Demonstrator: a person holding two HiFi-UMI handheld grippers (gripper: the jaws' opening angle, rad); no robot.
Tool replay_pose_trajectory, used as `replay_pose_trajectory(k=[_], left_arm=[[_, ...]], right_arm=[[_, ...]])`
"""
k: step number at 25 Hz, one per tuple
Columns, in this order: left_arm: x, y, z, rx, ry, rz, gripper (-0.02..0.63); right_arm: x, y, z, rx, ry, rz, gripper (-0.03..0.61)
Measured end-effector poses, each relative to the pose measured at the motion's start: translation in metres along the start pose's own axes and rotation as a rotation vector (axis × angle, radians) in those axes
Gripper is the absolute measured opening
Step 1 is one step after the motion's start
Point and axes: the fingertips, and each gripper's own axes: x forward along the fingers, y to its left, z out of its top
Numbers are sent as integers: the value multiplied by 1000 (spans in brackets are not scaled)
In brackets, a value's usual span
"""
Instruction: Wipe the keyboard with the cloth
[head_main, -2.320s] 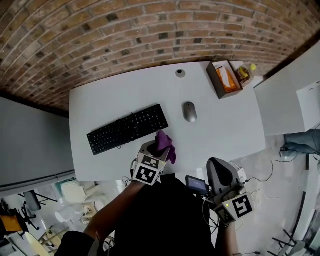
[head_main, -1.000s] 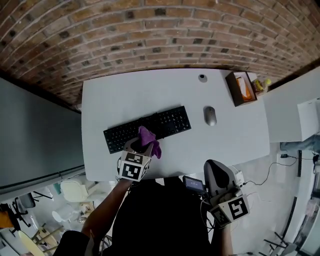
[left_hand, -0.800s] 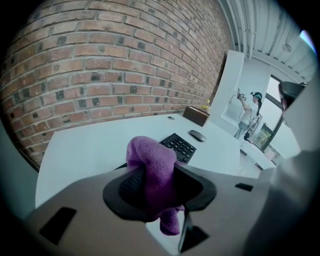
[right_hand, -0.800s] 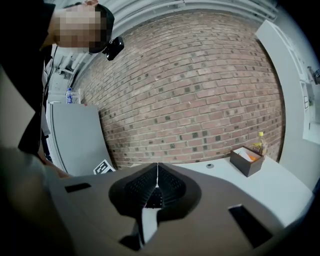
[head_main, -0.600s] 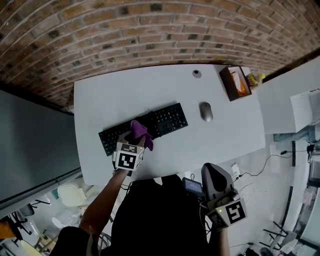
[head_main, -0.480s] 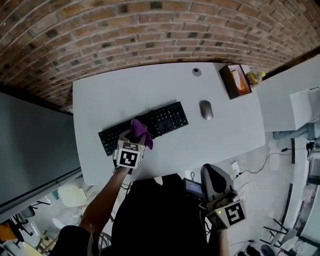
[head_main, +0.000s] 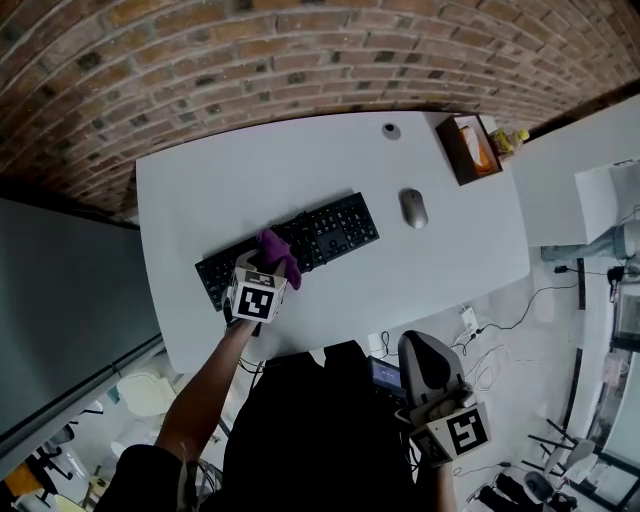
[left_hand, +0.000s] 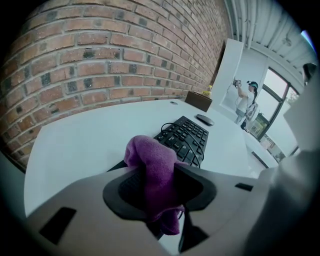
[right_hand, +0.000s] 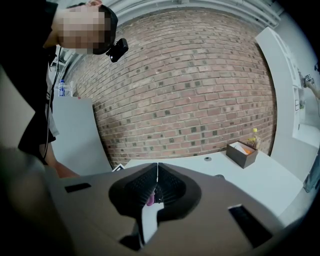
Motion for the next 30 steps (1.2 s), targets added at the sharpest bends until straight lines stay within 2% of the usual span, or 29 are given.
replay_pose_trajectory(k=[9,17,21,30], left_arm=[[3,8,0,-4,7,-11,164],[-3,37,11,-56,-6,29,164],[0,44,13,-41,-12,40,164],[-17,93,41,-107,-71,154,164]], right_arm=[[6,14,-1,-3,8,-8,18],[7,17,-2,-6,8,-6,18],[5,17,-2,-5,7,-10,18],[1,14,-3,4,4,-14,18]])
